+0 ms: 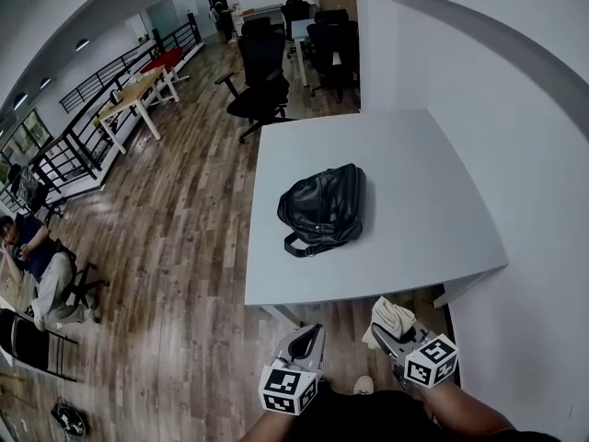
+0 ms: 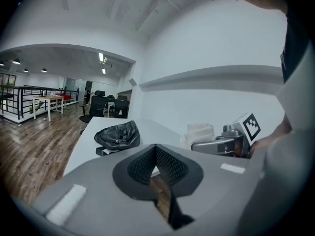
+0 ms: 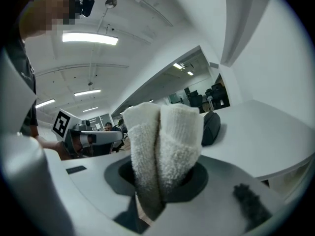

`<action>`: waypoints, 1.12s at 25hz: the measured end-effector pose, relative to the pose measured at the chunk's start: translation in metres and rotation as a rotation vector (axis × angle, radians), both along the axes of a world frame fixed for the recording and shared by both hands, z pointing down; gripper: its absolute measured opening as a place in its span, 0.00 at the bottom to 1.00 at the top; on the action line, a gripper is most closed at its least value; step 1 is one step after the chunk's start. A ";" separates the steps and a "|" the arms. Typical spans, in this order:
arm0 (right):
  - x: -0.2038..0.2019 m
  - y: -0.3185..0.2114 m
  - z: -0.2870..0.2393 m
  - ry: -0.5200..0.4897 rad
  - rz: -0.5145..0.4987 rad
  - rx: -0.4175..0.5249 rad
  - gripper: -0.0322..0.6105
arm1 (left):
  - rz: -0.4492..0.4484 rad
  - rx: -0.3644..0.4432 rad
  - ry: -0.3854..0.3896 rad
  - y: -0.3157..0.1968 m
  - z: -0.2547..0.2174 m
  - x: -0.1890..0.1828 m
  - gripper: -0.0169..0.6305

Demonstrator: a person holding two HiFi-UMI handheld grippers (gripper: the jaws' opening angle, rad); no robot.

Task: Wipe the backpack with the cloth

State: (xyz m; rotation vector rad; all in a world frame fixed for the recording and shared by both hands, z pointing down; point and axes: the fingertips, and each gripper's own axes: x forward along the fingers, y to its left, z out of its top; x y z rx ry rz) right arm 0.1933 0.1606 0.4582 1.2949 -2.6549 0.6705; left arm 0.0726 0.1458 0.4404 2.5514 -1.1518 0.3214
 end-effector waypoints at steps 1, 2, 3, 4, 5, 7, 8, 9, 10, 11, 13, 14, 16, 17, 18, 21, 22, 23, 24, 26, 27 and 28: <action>-0.001 0.001 0.001 0.002 -0.008 0.002 0.21 | -0.002 -0.004 -0.002 0.002 0.002 -0.001 0.04; -0.004 0.002 0.000 0.004 -0.016 0.005 0.21 | -0.007 -0.012 0.002 0.003 0.003 -0.004 0.04; -0.007 0.003 -0.001 0.007 -0.023 0.009 0.21 | -0.011 -0.021 0.011 0.005 0.004 -0.006 0.04; -0.010 0.005 -0.004 0.012 -0.029 0.013 0.21 | -0.013 -0.027 0.021 0.006 0.003 -0.008 0.04; -0.014 0.006 -0.007 0.019 -0.034 0.021 0.21 | -0.008 -0.029 0.028 0.006 0.002 -0.009 0.04; -0.023 0.009 -0.013 0.036 -0.037 0.040 0.21 | 0.021 -0.019 0.020 0.008 0.000 -0.011 0.04; -0.027 0.010 -0.016 0.040 -0.030 0.048 0.21 | 0.040 -0.011 0.008 0.009 -0.001 -0.013 0.04; -0.032 0.010 -0.019 0.038 -0.017 0.053 0.21 | 0.059 -0.003 -0.003 0.009 -0.003 -0.017 0.04; -0.038 0.009 -0.021 0.033 -0.002 0.055 0.21 | 0.078 0.002 -0.011 0.009 -0.006 -0.022 0.04; -0.044 0.008 -0.023 0.028 0.014 0.056 0.21 | 0.096 0.004 -0.017 0.009 -0.008 -0.028 0.04; -0.056 0.005 -0.023 0.026 0.035 0.058 0.21 | 0.129 0.000 -0.031 0.010 -0.006 -0.043 0.04; -0.062 0.003 -0.022 0.027 0.041 0.060 0.21 | 0.143 -0.006 -0.040 0.009 -0.002 -0.050 0.04; -0.075 -0.002 -0.021 0.032 0.050 0.064 0.21 | 0.164 -0.015 -0.055 0.008 0.007 -0.065 0.04; -0.082 -0.004 -0.020 0.034 0.055 0.064 0.21 | 0.167 -0.017 -0.058 0.006 0.010 -0.071 0.04; -0.088 -0.006 -0.021 0.037 0.059 0.063 0.20 | 0.164 -0.018 -0.057 0.004 0.010 -0.078 0.04; -0.105 -0.010 -0.021 0.050 0.058 0.056 0.20 | 0.146 -0.017 -0.034 -0.007 0.005 -0.092 0.04; -0.109 -0.012 -0.021 0.058 0.054 0.054 0.20 | 0.141 -0.018 -0.029 -0.011 0.007 -0.096 0.04; -0.113 -0.013 -0.020 0.065 0.050 0.051 0.20 | 0.135 -0.022 -0.025 -0.014 0.009 -0.099 0.04; -0.116 -0.014 -0.019 0.071 0.047 0.048 0.20 | 0.128 -0.028 -0.020 -0.016 0.011 -0.103 0.04; -0.121 -0.015 -0.017 0.079 0.046 0.041 0.20 | 0.118 -0.036 -0.010 -0.019 0.013 -0.109 0.04; -0.122 -0.015 -0.016 0.082 0.047 0.038 0.20 | 0.114 -0.037 -0.003 -0.020 0.012 -0.111 0.04; -0.123 -0.015 -0.016 0.083 0.047 0.036 0.20 | 0.109 -0.039 0.004 -0.020 0.011 -0.112 0.04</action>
